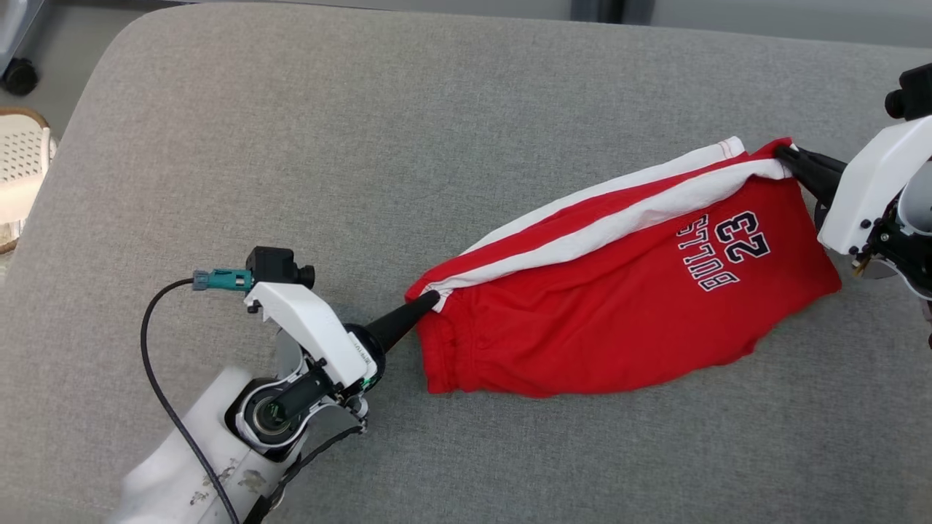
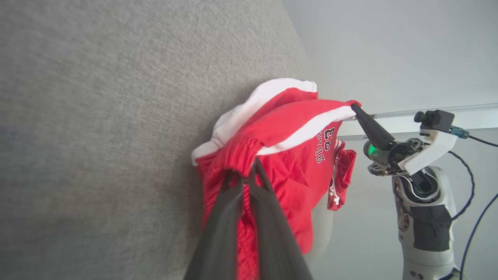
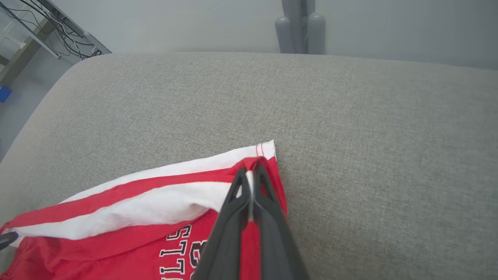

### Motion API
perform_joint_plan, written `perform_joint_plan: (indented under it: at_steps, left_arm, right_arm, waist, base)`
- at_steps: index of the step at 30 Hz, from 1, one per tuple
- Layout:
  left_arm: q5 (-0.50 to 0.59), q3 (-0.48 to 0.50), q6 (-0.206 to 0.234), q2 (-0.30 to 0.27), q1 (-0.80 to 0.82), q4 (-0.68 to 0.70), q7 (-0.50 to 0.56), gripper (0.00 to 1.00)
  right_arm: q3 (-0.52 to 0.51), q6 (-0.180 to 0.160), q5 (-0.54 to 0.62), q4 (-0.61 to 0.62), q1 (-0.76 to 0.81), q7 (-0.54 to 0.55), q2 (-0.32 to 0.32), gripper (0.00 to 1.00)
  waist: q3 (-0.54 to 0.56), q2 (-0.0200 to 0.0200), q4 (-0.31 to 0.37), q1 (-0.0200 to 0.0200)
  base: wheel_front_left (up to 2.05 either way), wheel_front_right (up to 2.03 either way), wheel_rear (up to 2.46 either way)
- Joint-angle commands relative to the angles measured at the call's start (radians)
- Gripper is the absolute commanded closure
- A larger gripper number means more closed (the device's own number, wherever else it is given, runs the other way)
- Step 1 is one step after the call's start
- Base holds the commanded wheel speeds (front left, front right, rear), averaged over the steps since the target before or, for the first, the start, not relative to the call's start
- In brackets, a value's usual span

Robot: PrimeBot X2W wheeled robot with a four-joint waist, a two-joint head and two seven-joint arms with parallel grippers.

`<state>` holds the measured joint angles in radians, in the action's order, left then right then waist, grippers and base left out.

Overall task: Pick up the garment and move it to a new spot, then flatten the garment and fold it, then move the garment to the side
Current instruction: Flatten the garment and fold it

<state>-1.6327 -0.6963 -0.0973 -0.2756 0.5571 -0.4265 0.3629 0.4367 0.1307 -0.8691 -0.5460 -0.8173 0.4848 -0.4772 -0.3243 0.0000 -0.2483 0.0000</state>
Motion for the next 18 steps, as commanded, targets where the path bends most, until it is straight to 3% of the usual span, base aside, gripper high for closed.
perform_joint_plan:
  at_steps: [1, 13, 14, 15, 16, 18]
  left_arm:
    - [0.004, 0.002, -0.009, 0.007, 0.022, -0.008, -0.008, 1.00]
    - [0.031, 0.014, -0.026, 0.064, 0.069, -0.067, -0.059, 1.00]
    - [0.034, 0.016, -0.027, 0.069, 0.074, -0.074, -0.067, 0.65]
    - [0.037, 0.017, -0.028, 0.074, 0.077, -0.084, -0.074, 0.21]
    - [0.042, 0.016, -0.027, 0.078, 0.077, -0.091, -0.077, 0.00]
    - [0.049, 0.012, -0.028, 0.082, 0.082, -0.104, -0.081, 0.00]
  right_arm:
    - [0.008, 0.000, 0.005, -0.016, -0.019, -0.015, -0.004, 1.00]
    - [0.057, 0.000, 0.011, -0.123, -0.092, -0.074, -0.019, 1.00]
    - [0.060, 0.000, 0.009, -0.134, -0.097, -0.076, -0.018, 0.87]
    - [0.064, 0.000, 0.011, -0.144, -0.102, -0.079, -0.021, 0.54]
    - [0.067, 0.000, 0.015, -0.160, -0.106, -0.081, -0.023, 0.00]
    - [0.076, 0.000, 0.024, -0.177, -0.117, -0.089, -0.019, 0.00]
  waist:
    - [-0.013, 0.0000, -0.013, 0.0000]
    - [-0.056, 0.0000, -0.049, 0.0000]
    - [-0.058, 0.0000, -0.051, 0.0000]
    - [-0.060, 0.0000, -0.051, 0.0000]
    - [-0.062, 0.0000, -0.052, 0.0000]
    - [-0.064, 0.0000, -0.052, 0.0000]
  base:
    - [0.00, 0.00, 0.00]
    - [0.00, 0.00, 0.00]
    - [0.00, 0.00, 0.00]
    - [0.00, 0.00, 0.00]
    - [0.00, 0.00, 0.00]
    - [0.00, 0.00, 0.00]
